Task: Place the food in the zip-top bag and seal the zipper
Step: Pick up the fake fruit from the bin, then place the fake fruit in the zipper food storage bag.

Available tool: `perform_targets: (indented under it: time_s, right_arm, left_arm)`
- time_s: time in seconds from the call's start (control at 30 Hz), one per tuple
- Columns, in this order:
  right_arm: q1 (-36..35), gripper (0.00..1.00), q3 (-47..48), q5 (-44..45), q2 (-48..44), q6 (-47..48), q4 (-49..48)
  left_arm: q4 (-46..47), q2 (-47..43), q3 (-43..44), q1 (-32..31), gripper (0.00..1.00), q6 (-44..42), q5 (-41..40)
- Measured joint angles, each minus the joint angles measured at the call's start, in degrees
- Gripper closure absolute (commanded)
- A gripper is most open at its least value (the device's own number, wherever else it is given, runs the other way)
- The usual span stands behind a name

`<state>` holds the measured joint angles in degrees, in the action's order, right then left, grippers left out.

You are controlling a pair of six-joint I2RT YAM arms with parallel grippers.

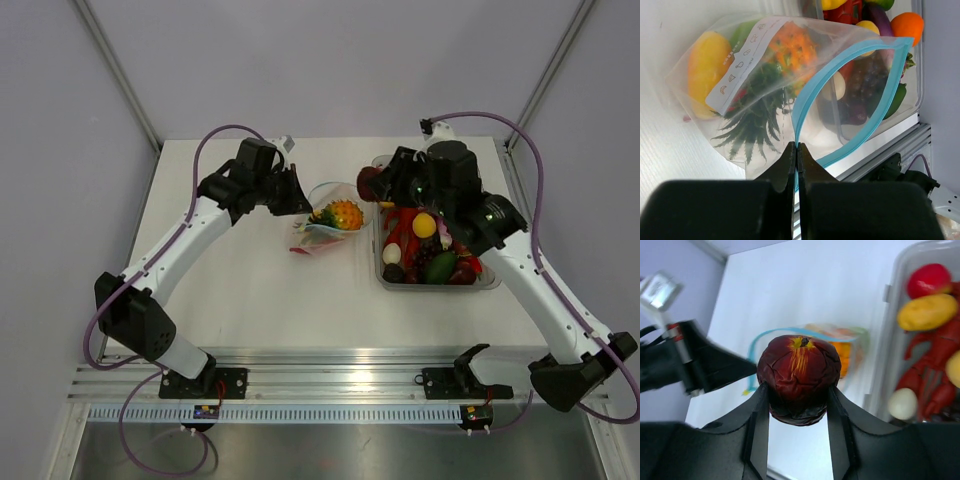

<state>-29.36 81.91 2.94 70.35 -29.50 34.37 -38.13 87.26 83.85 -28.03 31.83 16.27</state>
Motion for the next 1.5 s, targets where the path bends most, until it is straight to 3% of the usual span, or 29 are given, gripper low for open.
perform_targets:
  time_s: [0.17, 0.47, 0.53, 0.6, 0.7, 0.8, 0.93, 0.97, 1.07, 1.17, 1.3, 1.5]
  right_arm:
    - [-7.52, 0.85, 4.28, -0.02, 5.01, 0.96, -0.59]
    - [-8.90, 0.80, 4.33, 0.70, 19.15, 1.05, -0.13]
    - [-8.90, 0.49, 4.76, 1.14, 21.05, 1.11, 0.44]
    - [-8.90, 0.29, 6.38, 1.14, 22.93, 1.44, 1.55]
    - [-8.90, 0.21, 8.61, 1.68, 23.93, 2.21, 2.01]
    - [-8.90, 0.21, 8.98, 3.65, 22.64, 2.89, 2.08]
    - [-8.37, 0.30, 8.90, 7.13, 18.84, 3.76, 2.84]
    - [-7.78, 0.37, 8.68, 7.43, 17.57, 3.82, 2.91]
    - [-2.62, 0.46, 6.27, 6.60, 13.27, 3.61, 2.62]
    - [3.74, 0.50, 2.95, 6.86, 10.21, 3.17, 2.67]
    - [8.20, 0.48, -0.61, 6.80, 9.62, 3.02, 3.17]
    - [15.76, 0.30, -9.29, 4.96, 9.68, 2.58, 4.07]
  left_arm:
    - [-1.38, 0.11, 1.95, 0.00, 1.00, -0.07, -0.09]
    - [-2.80, 0.11, 2.38, 0.00, 1.00, -0.33, -0.11]
    - [-2.86, 0.11, 2.38, 0.00, 1.00, -0.33, -0.11]
    - [-2.93, 0.11, 2.40, 0.00, 1.00, -0.33, -0.11]
    - [-2.93, 0.11, 2.38, 0.00, 1.00, -0.39, -0.11]
    - [-2.95, 0.11, 2.38, 0.00, 1.00, -0.50, -0.11]
    - [-2.93, 0.11, 2.38, -0.02, 1.00, -0.52, -0.07]
    - [-2.93, 0.11, 2.40, -0.02, 1.00, -0.52, -0.07]
    - [-2.91, 0.11, 2.40, -0.02, 1.00, -0.52, -0.02]
    - [-2.91, 0.13, 2.40, -0.02, 1.00, -0.55, -0.02]
    - [-2.91, 0.13, 2.40, -0.02, 1.00, -0.63, -0.02]
    - [-2.91, 0.13, 2.43, -0.02, 1.00, -0.96, -0.04]
